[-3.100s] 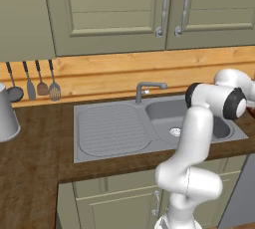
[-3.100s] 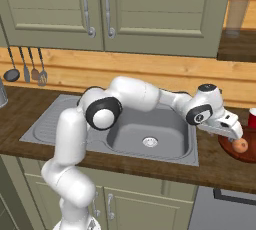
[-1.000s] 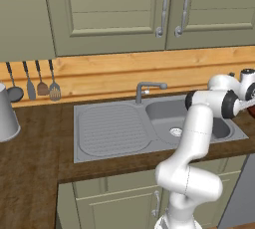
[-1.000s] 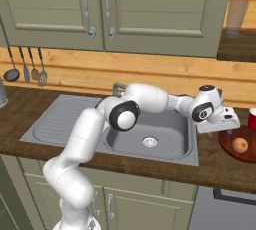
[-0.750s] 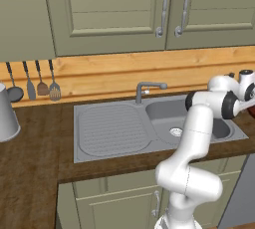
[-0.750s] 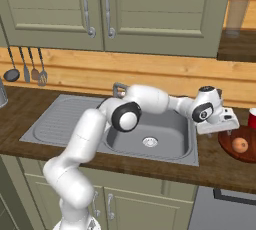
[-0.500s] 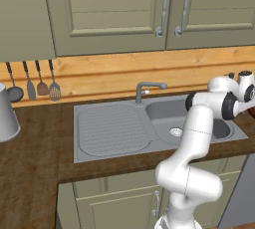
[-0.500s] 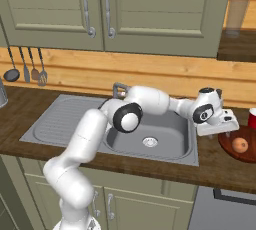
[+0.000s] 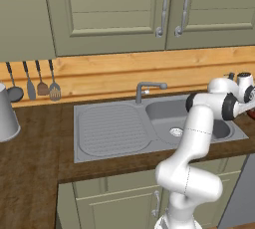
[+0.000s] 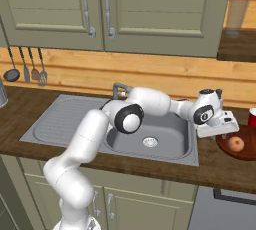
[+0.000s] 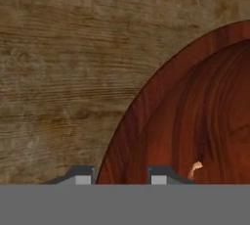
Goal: Pick the onion from the sink and place it in the bowl. Then pick the bowl and place it in the microwave. Then close the microwave door and press the start button.
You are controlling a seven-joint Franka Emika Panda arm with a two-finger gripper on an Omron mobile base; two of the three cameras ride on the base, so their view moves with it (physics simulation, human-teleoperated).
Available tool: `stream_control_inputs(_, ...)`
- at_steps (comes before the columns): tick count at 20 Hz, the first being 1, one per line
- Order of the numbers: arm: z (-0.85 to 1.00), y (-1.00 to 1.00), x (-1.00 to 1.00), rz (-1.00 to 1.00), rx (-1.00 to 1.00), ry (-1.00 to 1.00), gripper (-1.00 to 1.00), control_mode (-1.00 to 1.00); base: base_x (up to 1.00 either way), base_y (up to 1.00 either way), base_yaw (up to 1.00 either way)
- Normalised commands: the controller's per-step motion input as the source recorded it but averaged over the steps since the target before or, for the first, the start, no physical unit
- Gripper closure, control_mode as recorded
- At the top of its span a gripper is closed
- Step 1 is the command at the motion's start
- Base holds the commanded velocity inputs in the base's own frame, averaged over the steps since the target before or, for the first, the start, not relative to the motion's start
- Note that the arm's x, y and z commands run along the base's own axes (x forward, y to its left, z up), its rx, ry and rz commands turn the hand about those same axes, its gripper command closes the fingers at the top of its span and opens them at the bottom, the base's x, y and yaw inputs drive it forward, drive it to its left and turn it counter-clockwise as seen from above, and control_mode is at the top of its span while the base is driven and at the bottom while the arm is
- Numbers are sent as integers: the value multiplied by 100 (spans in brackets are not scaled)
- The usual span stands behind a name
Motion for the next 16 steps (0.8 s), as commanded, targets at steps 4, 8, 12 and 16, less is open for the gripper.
stream_control_inputs(4, 0, 0, 0, 0, 0, 0, 100, -100, 0, 0, 0)
stream_control_inputs(8, 0, 33, -31, 16, -5, -30, 100, -100, 0, 0, 0)
stream_control_inputs(12, 20, 56, -42, 24, -14, -13, 100, -100, 0, 0, 0)
stream_control_inputs(16, 6, 51, -15, 24, -22, -1, 100, -100, 0, 0, 0)
